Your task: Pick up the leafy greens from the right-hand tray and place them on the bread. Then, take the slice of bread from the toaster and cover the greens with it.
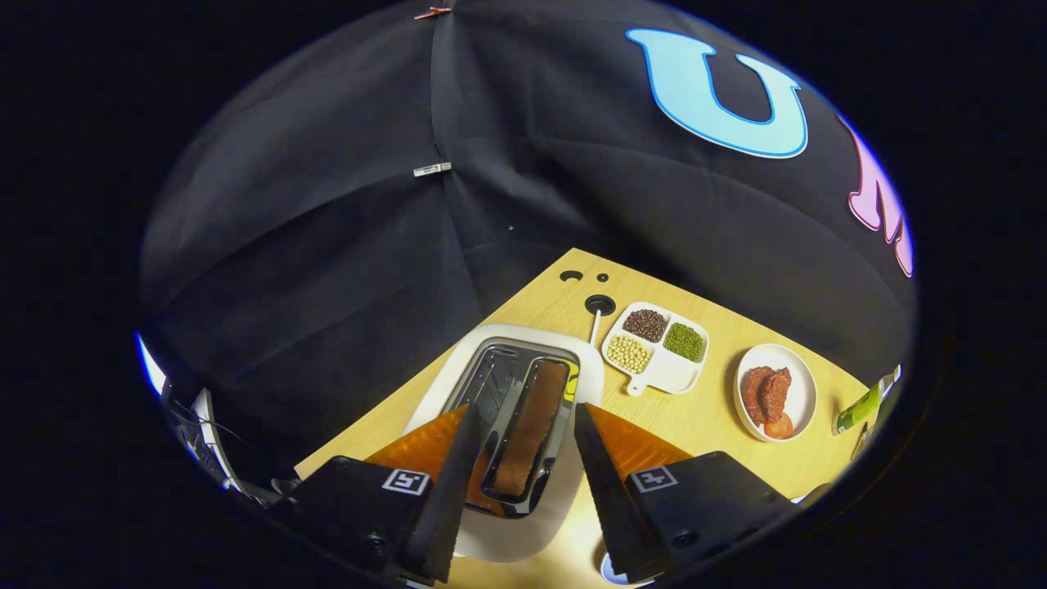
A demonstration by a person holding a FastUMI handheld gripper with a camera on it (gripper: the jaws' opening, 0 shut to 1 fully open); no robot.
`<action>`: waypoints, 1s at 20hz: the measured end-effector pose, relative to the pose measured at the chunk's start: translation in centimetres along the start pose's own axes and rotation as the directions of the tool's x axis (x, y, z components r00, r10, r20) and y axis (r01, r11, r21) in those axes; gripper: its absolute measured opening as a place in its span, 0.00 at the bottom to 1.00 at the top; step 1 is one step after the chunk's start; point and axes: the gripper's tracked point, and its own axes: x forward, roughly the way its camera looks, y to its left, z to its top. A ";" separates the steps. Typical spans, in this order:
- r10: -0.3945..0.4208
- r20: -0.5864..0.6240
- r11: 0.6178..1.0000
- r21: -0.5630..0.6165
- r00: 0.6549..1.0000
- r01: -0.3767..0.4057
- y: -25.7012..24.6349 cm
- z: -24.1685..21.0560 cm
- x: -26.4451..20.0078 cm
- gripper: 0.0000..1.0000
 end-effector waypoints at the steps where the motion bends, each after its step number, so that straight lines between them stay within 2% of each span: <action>1: -0.009 -0.009 1.000 -0.006 1.000 0.009 0.2 -0.1 0.2 0.67; 6: -0.063 -0.052 0.998 -0.012 0.997 0.063 -0.6 -0.8 1.0 0.33; 8: -0.047 -0.065 0.999 0.000 0.997 0.047 -0.3 -0.9 1.1 0.20; 11: -0.035 -0.042 0.999 0.004 0.999 0.036 -0.5 0.0 0.3 0.15; 20: -0.014 0.079 0.998 0.057 0.997 0.009 -2.5 5.3 -5.8 0.15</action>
